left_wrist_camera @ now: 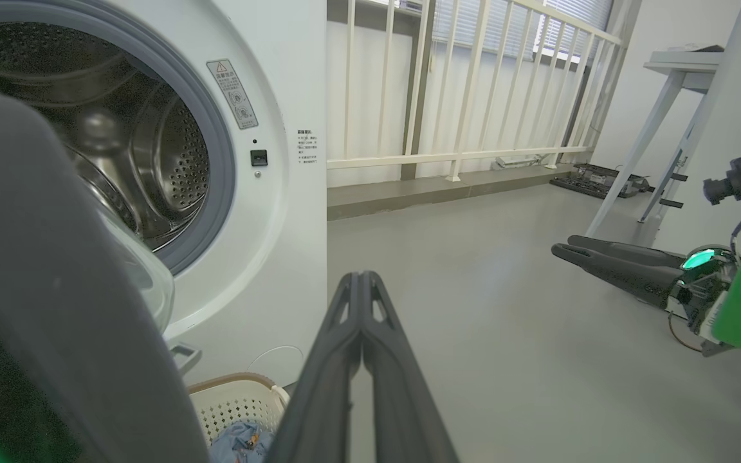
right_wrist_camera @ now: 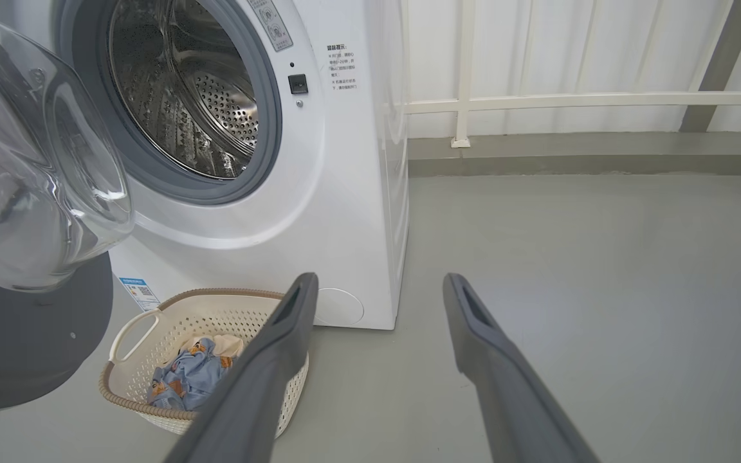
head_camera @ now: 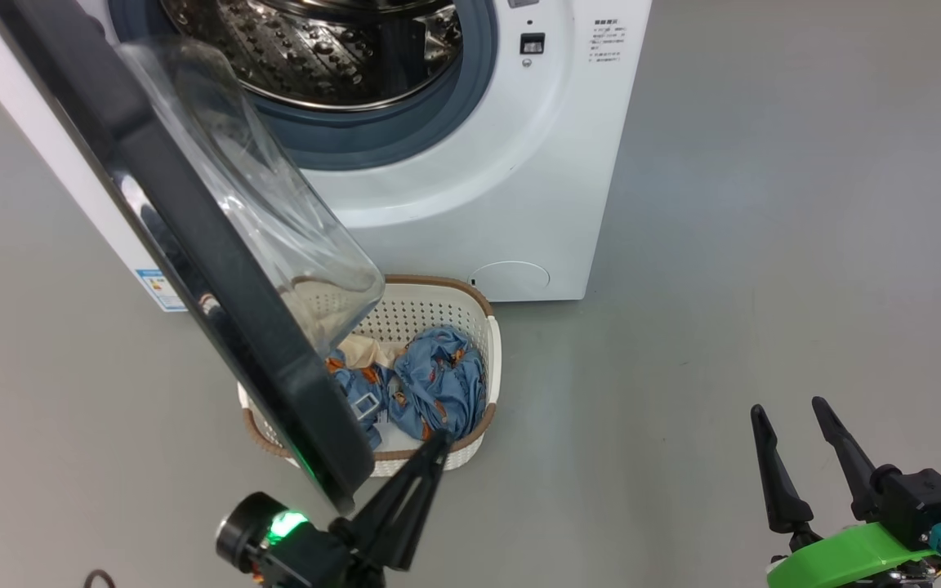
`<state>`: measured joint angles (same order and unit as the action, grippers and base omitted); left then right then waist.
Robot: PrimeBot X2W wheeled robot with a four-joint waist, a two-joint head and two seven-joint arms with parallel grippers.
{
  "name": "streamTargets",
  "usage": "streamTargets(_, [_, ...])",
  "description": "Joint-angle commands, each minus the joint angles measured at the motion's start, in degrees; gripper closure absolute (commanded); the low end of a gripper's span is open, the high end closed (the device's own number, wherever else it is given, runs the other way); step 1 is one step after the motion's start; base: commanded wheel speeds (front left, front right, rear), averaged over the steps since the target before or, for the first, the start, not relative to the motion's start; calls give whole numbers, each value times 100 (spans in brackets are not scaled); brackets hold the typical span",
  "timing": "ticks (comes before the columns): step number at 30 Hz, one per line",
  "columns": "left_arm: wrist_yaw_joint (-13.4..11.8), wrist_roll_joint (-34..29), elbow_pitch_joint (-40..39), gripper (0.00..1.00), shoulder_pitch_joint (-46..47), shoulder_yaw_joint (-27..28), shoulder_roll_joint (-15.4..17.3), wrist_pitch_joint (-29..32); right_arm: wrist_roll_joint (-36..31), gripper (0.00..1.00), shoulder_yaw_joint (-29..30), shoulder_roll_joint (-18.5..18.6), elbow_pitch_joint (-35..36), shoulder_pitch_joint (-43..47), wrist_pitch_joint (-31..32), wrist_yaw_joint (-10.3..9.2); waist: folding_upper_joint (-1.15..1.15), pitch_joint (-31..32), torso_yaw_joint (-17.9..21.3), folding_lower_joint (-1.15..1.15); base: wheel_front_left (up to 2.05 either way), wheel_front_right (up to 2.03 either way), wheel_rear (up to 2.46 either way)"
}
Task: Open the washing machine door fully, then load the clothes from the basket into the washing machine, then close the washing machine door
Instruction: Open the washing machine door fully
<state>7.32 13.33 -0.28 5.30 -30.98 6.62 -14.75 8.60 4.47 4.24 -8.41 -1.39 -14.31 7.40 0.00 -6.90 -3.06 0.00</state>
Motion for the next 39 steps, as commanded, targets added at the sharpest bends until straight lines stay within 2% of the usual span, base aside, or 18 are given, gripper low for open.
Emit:
streamTargets(1, [17,42,-16,100,214,267,-18,-25,84,0,-161,74,107,-203,-69,9,0,-5,21,0,0,0,0])
streamTargets(11, [17,93,597,100,555,678,-112,-25,141,0,-197,88,103,-208,-69,9,0,-27,66,0,0,0,0])
streamTargets(18, [17,112,725,100,494,930,-184,-25,173,0,-182,100,125,-190,-69,9,0,-57,27,0,0,0,0])
streamTargets(39, [17,-26,527,100,166,1523,-354,-25,187,0,-164,128,125,-243,-69,9,0,-206,-716,0,0,0,0])
